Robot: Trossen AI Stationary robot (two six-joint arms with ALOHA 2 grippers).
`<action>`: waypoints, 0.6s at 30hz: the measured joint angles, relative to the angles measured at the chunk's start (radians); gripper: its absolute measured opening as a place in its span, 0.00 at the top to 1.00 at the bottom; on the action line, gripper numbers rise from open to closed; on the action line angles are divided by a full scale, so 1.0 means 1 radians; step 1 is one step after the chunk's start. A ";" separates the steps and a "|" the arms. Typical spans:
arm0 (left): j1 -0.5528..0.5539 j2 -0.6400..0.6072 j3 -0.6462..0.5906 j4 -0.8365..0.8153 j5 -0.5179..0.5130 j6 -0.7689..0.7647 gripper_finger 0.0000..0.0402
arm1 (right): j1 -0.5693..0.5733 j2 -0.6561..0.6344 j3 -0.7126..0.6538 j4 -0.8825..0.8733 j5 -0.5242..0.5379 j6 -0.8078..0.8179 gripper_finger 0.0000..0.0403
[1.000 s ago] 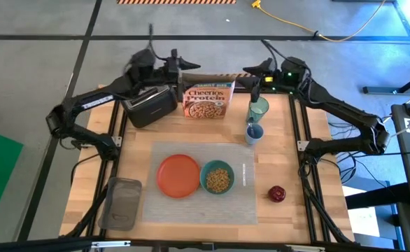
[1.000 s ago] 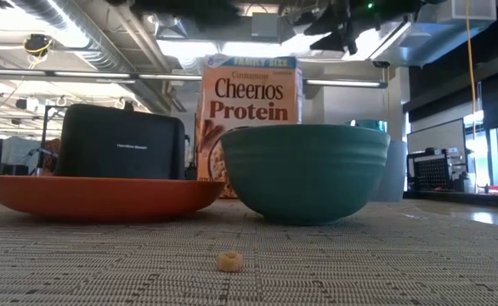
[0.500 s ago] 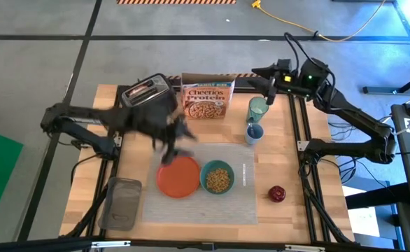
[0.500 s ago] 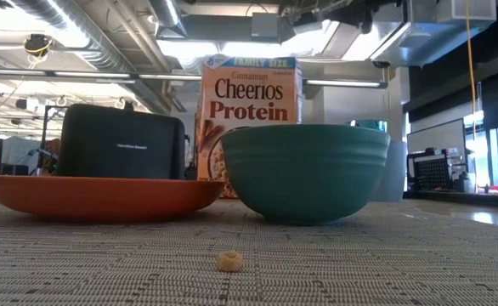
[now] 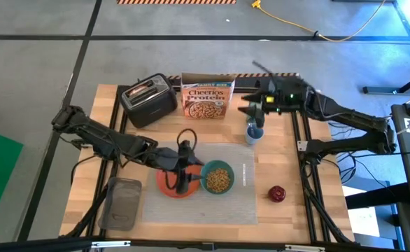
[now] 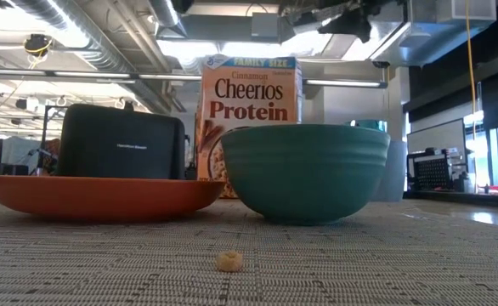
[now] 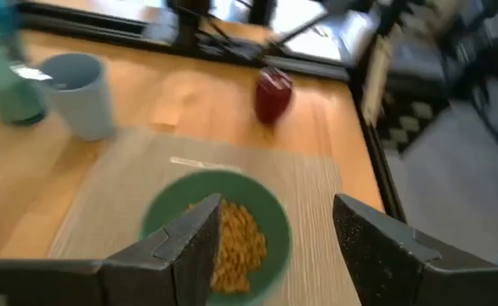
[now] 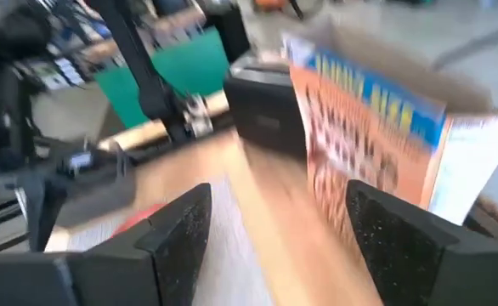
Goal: Arrange a breakfast setting
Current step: Put the toasted bread on the orange plate
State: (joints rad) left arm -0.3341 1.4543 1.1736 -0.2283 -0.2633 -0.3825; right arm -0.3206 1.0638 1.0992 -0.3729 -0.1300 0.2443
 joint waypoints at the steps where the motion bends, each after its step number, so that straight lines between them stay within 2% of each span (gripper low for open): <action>1: 0.008 -0.003 0.001 0.008 -0.023 -0.047 0.46 | 0.027 -0.002 0.000 -0.028 0.039 0.029 0.38; 5: 0.045 -0.049 0.012 -0.019 -0.060 -0.217 0.46 | 0.117 -0.019 0.000 -0.104 0.131 0.146 0.47; 8: 0.067 -0.114 0.050 -0.088 -0.075 -0.243 0.46 | 0.167 -0.046 0.018 -0.107 0.136 0.169 0.53; 13: 0.113 -0.219 0.159 -0.302 -0.235 -0.244 0.46 | 0.226 -0.063 0.108 -0.098 0.137 0.167 0.62; 18: 0.233 -0.262 0.250 -0.611 -0.271 -0.245 0.46 | 0.236 -0.062 0.139 -0.100 0.139 0.167 0.69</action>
State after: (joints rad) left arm -0.1015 1.1928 1.4239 -0.8395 -0.5338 -0.6277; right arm -0.0845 1.0016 1.2382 -0.4729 0.0086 0.4114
